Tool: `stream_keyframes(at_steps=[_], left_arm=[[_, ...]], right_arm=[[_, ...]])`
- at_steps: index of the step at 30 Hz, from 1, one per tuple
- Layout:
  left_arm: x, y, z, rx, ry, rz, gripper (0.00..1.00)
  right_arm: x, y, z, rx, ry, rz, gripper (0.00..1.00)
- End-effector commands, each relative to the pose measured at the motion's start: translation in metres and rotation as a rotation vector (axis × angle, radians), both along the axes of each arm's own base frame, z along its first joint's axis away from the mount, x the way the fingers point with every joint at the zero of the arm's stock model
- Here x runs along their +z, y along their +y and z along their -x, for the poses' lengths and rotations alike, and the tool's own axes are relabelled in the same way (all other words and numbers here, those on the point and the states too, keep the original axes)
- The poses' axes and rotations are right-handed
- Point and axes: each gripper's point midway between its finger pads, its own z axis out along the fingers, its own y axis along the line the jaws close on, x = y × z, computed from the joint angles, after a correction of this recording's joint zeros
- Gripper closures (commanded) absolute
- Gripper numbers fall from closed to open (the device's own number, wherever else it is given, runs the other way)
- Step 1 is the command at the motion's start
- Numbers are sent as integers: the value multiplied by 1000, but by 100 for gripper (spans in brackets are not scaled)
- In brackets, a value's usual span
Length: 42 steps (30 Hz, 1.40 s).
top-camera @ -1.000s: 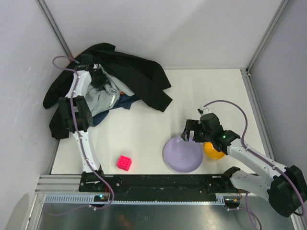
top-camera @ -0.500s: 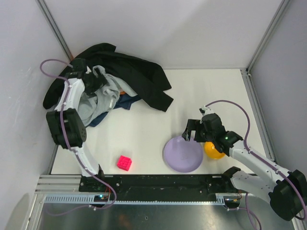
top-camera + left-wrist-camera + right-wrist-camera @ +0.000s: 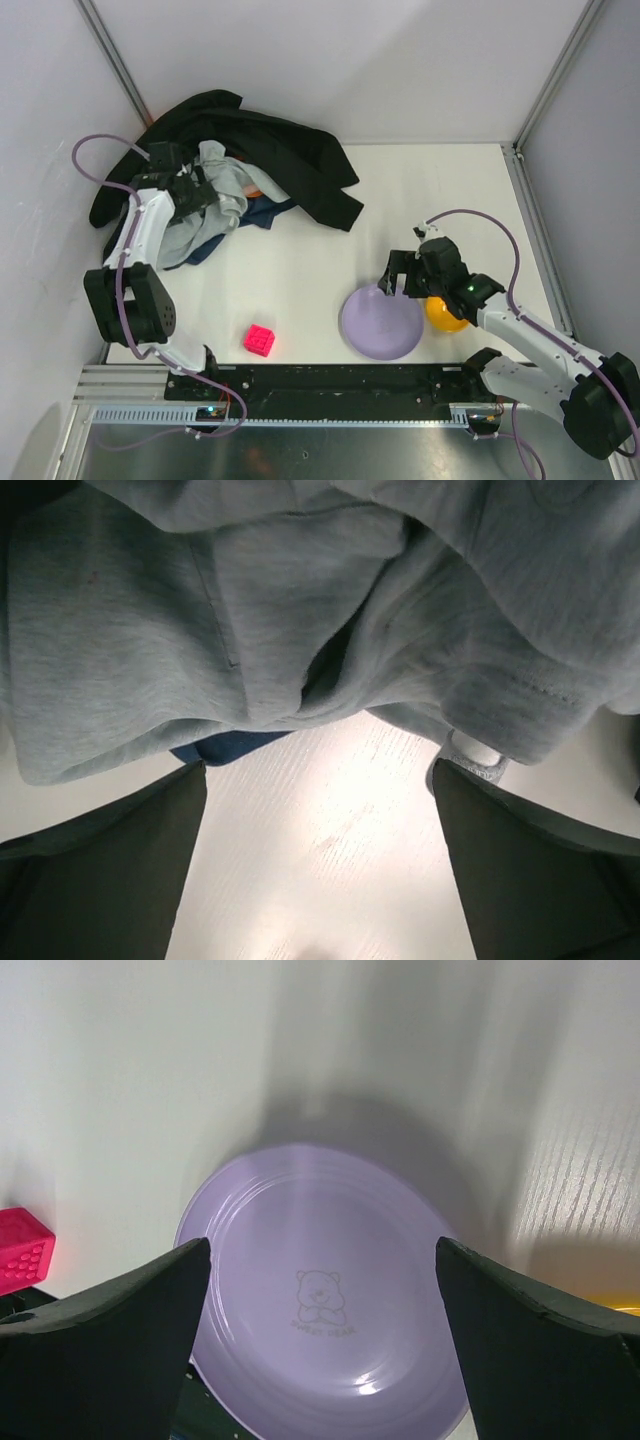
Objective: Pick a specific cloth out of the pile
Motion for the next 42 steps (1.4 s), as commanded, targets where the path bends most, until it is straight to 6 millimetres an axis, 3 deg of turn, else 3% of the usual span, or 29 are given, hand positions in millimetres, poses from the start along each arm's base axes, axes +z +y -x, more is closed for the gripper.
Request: stream_keyframes(at_steps=[1,10,18,23,28,33,38,42], left_arm=[[-15,-7,1,-60,58,-101,0],[-66,-43,-20,-168,196,-218,0],[-98,-43,-38,-156,258,-232,1],[-111,-33,-48,-131,291,-292,7],[-126,-27,-48,-128,331,-324,24],[-128,-34,-50,-155,330,-292,63],[-101,-40,-53,-162,261,-264,94],[-60,-43,-57,-156,160,-242,99]], right_arm=[[15,7,-9,3,-40,-15,1],[7,10,-3,9,-21,-15,0],[4,8,-7,-1,-28,3,1],[4,10,-7,3,-27,-5,1],[4,10,-7,2,-28,-6,1],[3,11,-8,-1,-24,-8,1],[3,12,-9,2,-27,-8,1],[3,12,-10,2,-28,-9,1]])
